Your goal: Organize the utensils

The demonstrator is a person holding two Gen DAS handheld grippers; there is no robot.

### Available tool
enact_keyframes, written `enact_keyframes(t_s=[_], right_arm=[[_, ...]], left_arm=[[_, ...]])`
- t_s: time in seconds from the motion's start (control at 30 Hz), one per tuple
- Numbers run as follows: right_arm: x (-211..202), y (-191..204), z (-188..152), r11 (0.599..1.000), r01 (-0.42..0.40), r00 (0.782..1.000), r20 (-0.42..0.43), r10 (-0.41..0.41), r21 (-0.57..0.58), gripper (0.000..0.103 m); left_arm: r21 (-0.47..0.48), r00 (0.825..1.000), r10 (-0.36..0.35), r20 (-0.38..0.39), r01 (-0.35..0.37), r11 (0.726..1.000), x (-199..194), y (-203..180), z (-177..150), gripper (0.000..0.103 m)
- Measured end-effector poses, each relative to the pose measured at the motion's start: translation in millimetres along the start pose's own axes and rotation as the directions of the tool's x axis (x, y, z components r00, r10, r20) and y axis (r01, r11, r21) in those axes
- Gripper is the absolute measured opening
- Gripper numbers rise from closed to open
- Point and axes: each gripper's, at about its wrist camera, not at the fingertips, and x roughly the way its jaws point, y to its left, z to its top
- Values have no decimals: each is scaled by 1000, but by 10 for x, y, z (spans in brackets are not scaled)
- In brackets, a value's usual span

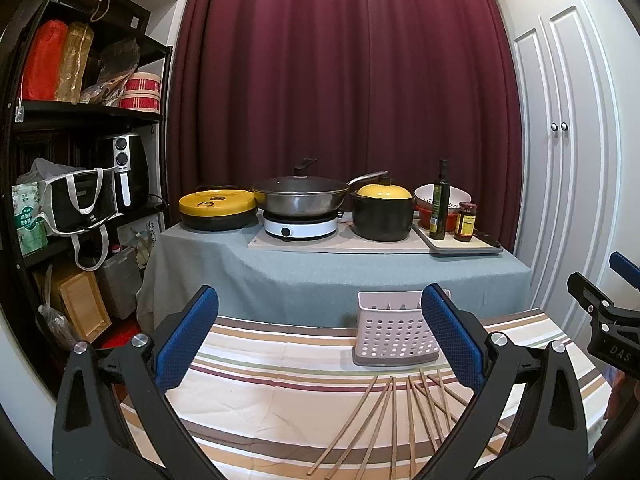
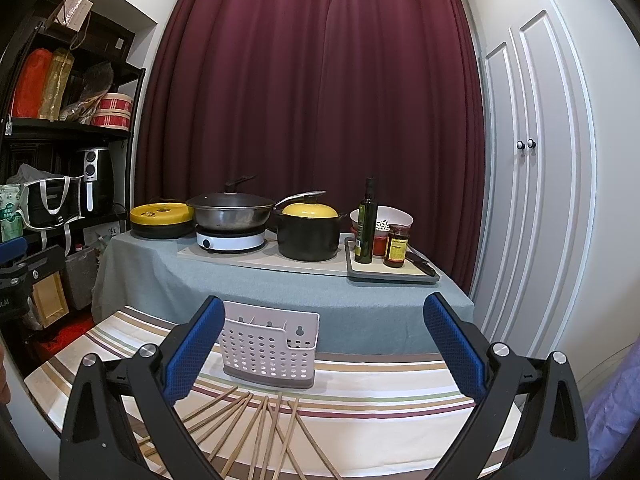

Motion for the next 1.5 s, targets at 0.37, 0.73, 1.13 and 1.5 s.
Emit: enact_keyframes(t_s=[0.37, 0.73, 1.13, 1.5], right_arm=[[19, -11, 2, 1000, 1, 1000, 1, -1, -1, 97], [29, -24, -9, 1000, 2, 1000, 4, -2, -2, 97], [37, -19, -16, 1000, 3, 1000, 6, -3, -3, 97], [177, -211, -199, 1000, -11, 1000, -17, 11, 16, 97]], left_arm=[[-1, 1000, -1, 2, 1, 1000, -13, -3, 13, 99], [-1, 1000, -1, 3, 1, 1000, -13, -4, 9, 99], [1, 1000, -3, 5, 3, 1000, -10, -9, 6, 99], [16, 998, -24, -54, 24, 1000, 290, -67, -241, 99]])
